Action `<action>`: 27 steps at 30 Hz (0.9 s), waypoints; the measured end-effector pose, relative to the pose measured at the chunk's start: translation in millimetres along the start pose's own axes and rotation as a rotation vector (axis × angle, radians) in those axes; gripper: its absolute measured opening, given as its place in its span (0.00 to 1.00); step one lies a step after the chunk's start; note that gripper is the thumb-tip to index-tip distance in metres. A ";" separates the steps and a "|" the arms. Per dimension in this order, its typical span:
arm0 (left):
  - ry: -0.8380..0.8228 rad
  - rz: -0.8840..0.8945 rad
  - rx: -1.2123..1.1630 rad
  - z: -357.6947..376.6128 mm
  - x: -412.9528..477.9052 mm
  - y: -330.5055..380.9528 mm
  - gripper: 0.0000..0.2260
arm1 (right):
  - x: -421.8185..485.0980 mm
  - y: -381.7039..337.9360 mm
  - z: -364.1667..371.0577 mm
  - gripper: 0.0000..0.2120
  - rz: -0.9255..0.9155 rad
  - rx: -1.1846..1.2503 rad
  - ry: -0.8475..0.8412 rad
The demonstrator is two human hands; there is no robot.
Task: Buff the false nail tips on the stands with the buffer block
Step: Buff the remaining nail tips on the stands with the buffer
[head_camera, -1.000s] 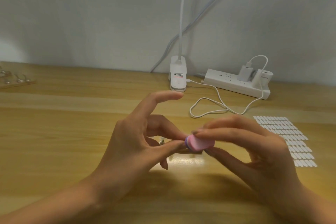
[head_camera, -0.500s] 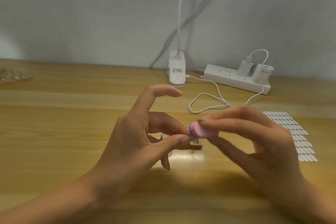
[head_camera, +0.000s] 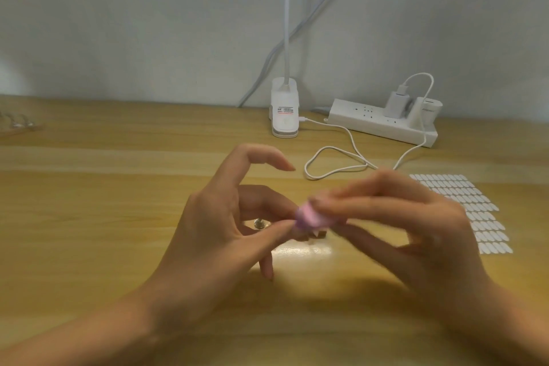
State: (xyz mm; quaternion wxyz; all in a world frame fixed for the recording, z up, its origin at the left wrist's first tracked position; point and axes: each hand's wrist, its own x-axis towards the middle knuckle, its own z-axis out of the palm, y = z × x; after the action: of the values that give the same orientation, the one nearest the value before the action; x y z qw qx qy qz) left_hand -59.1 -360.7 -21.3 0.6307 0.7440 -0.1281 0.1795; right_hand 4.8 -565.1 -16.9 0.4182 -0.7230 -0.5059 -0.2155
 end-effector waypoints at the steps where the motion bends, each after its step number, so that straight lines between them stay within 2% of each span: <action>1: 0.000 0.004 0.012 -0.5 -0.1 0.2 0.21 | 0.3 0.3 0.2 0.10 0.012 0.001 0.015; 10: -0.010 -0.009 -0.008 2.0 1.1 2.5 0.20 | 2.2 -1.6 -2.5 0.08 -0.079 -0.071 -0.046; 15: 0.000 -0.019 -0.030 -0.1 1.6 3.8 0.21 | 3.5 3.0 -6.4 0.10 -0.088 -0.069 -0.018; 25: 0.037 -0.043 -0.058 -4.8 5.1 7.7 0.21 | 5.6 19.1 -12.7 0.14 0.072 0.051 0.132; 27: 0.040 -0.042 -0.079 -3.7 5.6 6.8 0.20 | 5.1 18.7 -13.0 0.14 0.087 0.108 0.116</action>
State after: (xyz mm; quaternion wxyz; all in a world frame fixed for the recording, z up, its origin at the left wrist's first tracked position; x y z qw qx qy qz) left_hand -57.2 -358.0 -12.3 0.6656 0.7174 -0.1068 0.1759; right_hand 25.3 -575.6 -13.0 0.4941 -0.7070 -0.4599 -0.2111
